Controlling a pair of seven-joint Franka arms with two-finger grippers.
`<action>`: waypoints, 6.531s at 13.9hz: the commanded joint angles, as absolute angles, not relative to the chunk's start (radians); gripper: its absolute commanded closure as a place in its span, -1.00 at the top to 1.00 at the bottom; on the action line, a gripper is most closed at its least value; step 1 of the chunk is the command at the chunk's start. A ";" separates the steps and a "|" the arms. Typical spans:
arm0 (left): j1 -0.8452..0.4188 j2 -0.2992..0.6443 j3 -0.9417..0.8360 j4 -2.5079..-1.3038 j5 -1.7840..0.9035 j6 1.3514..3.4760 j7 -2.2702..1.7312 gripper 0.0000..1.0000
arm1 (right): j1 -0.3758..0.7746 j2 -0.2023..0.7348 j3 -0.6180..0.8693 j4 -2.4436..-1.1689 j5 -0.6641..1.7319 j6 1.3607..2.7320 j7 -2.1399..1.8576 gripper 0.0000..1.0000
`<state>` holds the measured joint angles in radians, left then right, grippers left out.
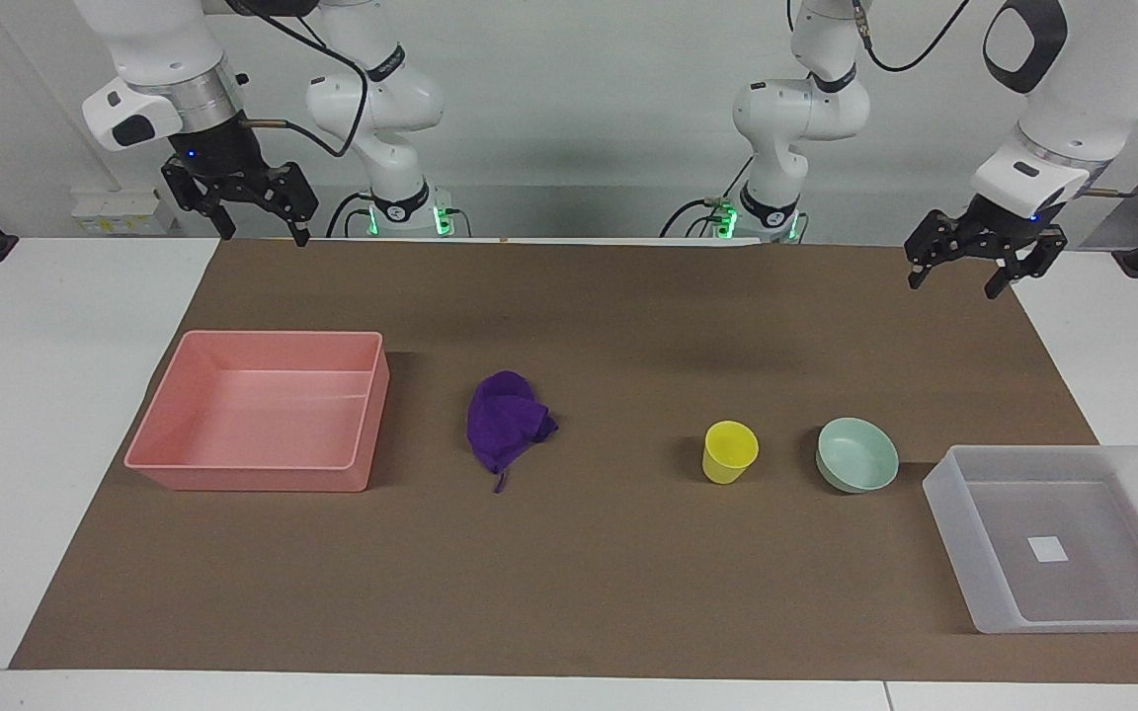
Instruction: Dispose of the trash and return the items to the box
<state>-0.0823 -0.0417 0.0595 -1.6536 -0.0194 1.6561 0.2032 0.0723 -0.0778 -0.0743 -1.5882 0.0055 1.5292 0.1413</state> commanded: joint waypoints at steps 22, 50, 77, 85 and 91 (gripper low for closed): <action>-0.046 0.087 0.054 -1.742 -0.011 1.942 0.201 1.00 | 0.300 0.015 -0.064 -1.861 -0.014 1.978 0.254 1.00; -0.043 0.273 0.051 -2.010 -0.081 2.399 -0.091 1.00 | 0.448 0.226 -0.063 -2.005 0.040 2.360 0.247 -1.00; 0.101 0.523 0.055 -1.322 -0.087 2.102 -0.037 -1.00 | -0.078 0.092 -0.071 -2.189 0.049 2.405 -0.192 -0.63; 0.238 0.702 0.038 -1.124 -0.087 2.155 -0.037 -1.00 | -0.037 0.048 -0.069 -2.099 0.029 2.318 -0.067 1.00; 0.242 0.697 0.040 -1.260 -0.090 2.267 -0.037 -1.00 | 0.067 -0.029 -0.061 -1.952 -0.057 2.050 0.202 1.00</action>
<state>0.2376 0.7100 0.0469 -1.1981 -0.0964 2.2164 -0.0403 0.0705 -0.0072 -0.0689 -2.0337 -0.0388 2.1637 0.1663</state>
